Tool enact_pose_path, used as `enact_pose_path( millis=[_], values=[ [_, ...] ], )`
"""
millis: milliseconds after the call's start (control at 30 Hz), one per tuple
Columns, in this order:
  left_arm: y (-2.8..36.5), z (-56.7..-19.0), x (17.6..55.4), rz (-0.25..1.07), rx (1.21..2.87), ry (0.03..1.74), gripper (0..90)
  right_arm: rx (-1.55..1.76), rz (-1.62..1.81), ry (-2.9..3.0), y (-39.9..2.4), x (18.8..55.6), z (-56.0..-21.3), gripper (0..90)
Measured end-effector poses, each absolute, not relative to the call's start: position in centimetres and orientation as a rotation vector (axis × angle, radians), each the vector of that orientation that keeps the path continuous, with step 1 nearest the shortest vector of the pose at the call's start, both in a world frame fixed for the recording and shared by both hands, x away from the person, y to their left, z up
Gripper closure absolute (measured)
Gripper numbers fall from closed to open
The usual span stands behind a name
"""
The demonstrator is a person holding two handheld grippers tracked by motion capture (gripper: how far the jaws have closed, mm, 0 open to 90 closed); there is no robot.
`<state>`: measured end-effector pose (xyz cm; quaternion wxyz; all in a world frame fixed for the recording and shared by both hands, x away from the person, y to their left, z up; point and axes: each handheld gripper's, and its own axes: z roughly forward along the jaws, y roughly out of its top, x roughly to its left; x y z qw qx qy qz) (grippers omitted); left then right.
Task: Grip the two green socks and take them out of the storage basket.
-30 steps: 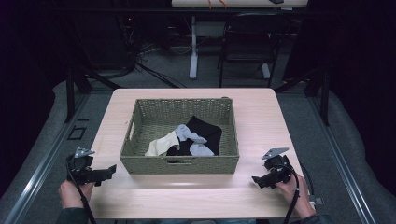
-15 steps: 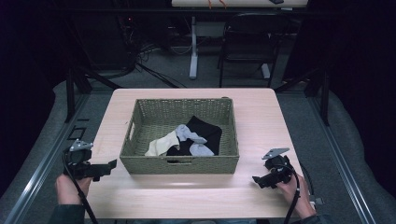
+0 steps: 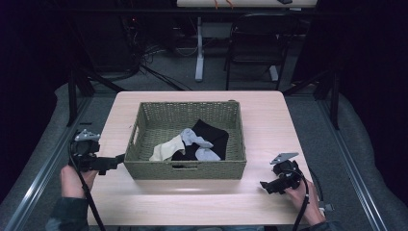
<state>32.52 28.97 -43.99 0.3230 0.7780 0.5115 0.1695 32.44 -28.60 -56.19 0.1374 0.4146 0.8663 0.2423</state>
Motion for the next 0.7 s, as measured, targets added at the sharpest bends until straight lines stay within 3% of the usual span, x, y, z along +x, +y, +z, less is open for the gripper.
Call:
enact_pose_path(
  millis=[700],
  values=[
    [22.0,-41.4,38.3,0.407,2.219,1.178,0.1,1.195,0.702,2.507,-28.7,32.5,-56.2,1.0]
  ],
)
